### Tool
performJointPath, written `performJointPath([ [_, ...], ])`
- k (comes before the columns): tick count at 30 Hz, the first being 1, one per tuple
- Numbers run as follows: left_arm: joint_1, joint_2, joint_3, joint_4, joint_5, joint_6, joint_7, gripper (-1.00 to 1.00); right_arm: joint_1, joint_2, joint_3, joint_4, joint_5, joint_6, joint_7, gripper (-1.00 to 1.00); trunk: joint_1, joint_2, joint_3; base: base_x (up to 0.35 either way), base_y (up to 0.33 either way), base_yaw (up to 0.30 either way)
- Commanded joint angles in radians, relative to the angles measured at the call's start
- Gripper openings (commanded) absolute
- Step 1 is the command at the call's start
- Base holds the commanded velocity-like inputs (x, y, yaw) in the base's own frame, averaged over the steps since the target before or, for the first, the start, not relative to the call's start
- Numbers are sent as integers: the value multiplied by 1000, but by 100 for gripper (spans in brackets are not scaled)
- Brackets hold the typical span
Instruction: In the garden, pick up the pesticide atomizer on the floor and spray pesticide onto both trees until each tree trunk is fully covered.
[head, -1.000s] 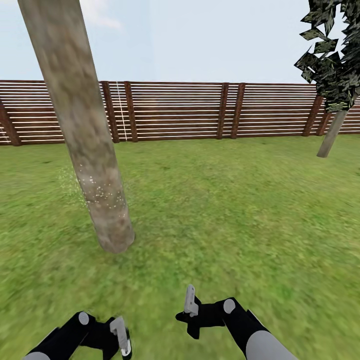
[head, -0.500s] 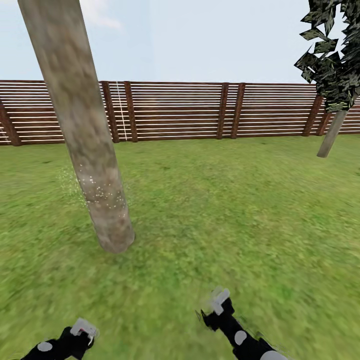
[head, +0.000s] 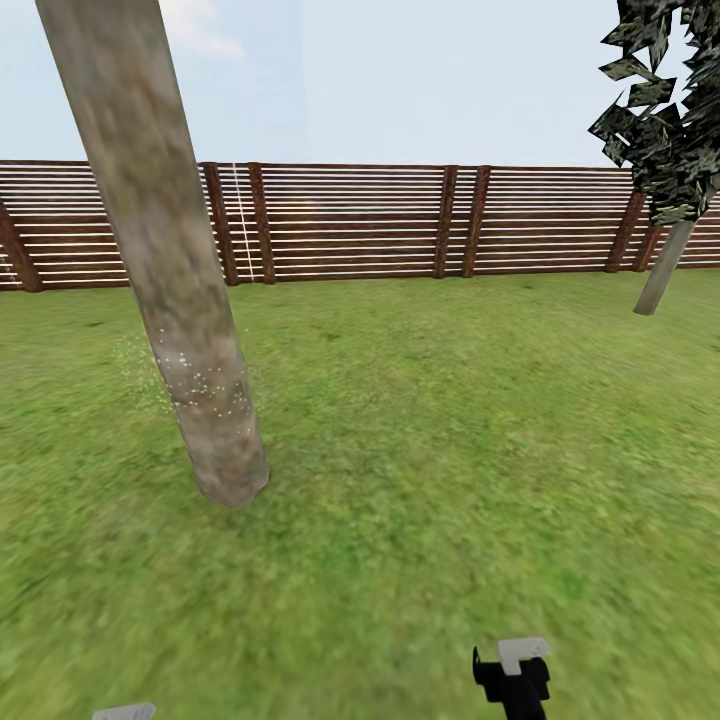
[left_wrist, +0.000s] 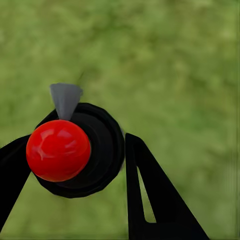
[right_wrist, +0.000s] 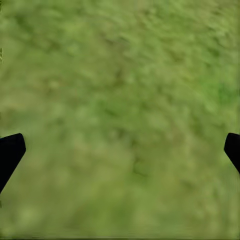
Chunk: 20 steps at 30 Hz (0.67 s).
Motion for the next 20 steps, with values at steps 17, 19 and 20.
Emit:
performJointPath([
  [17,0,-1,10,1,-4,-4,-7,-100,107,53,-6,14,10,9,0,100,0,0,-1,0,0,0],
  [19,0,-1,10,1,-4,-4,-7,-100,107,53,-6,14,10,9,0,100,0,0,-1,0,0,0],
  [20,0,-1,10,1,-4,-4,-7,-100,107,53,-6,14,10,9,0,100,0,0,-1,0,0,0],
])
